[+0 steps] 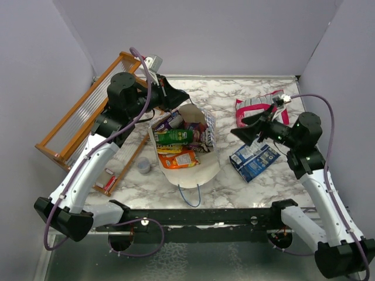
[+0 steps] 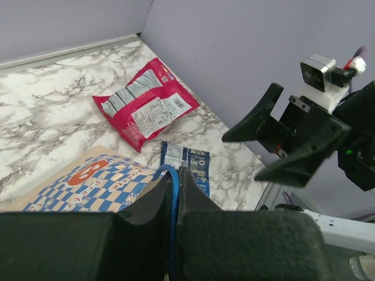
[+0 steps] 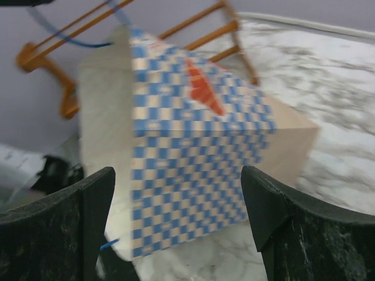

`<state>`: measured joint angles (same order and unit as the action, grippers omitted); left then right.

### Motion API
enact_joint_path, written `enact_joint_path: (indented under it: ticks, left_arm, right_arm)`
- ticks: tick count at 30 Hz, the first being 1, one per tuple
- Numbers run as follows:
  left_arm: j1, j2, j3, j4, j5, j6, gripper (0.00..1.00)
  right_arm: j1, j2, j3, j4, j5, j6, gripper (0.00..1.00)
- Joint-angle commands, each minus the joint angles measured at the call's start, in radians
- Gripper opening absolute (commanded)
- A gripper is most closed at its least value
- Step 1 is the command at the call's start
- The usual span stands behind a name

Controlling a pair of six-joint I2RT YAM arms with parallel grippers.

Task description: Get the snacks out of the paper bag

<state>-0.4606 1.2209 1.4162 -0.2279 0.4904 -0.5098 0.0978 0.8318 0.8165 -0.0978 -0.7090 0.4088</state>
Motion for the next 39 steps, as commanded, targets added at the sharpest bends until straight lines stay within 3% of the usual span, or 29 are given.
enact_joint_path:
  ticks: [1, 7, 10, 12, 14, 20, 25, 32, 35, 39]
  left_arm:
    - [-0.001, -0.04, -0.02, 0.083, 0.038, -0.021, 0.0]
    - [-0.002, -0.052, -0.037, 0.095, 0.029, -0.031, 0.0]
    - [-0.001, -0.051, -0.037, 0.091, 0.026, -0.029, 0.0]
    - [-0.001, -0.047, -0.035, 0.085, 0.025, -0.029, 0.0]
    - [-0.002, -0.05, -0.037, 0.086, 0.02, -0.032, 0.0]
    - [-0.003, -0.064, -0.053, 0.108, 0.016, -0.053, 0.0]
    - [-0.003, -0.063, -0.057, 0.127, 0.027, -0.07, 0.0]
    - [-0.003, -0.062, -0.057, 0.151, 0.039, -0.083, 0.0]
    - [-0.003, -0.061, -0.057, 0.158, 0.045, -0.091, 0.0]
    - [-0.004, -0.061, -0.057, 0.163, 0.054, -0.094, 0.0]
  right_arm:
    - [0.198, -0.004, 0.062, 0.092, -0.29, -0.056, 0.88]
    - [0.595, 0.095, 0.126, -0.004, -0.058, -0.203, 0.86]
    - [0.862, 0.181, 0.165, -0.056, 0.245, -0.352, 0.85]
    - [0.955, 0.259, 0.205, -0.083, 0.478, -0.437, 0.78]
    - [0.966, 0.339, 0.241, -0.118, 0.56, -0.536, 0.67]
    - [0.968, 0.521, 0.332, -0.178, 0.699, -0.804, 0.57]
    - [0.968, 0.608, 0.263, -0.108, 0.754, -1.046, 0.62]
    - [0.967, 0.74, 0.21, 0.072, 0.773, -1.137, 0.58]
    - [0.966, 0.777, 0.215, 0.125, 0.784, -1.148, 0.46]
    - [0.95, 0.818, 0.188, 0.245, 0.809, -1.162, 0.42]
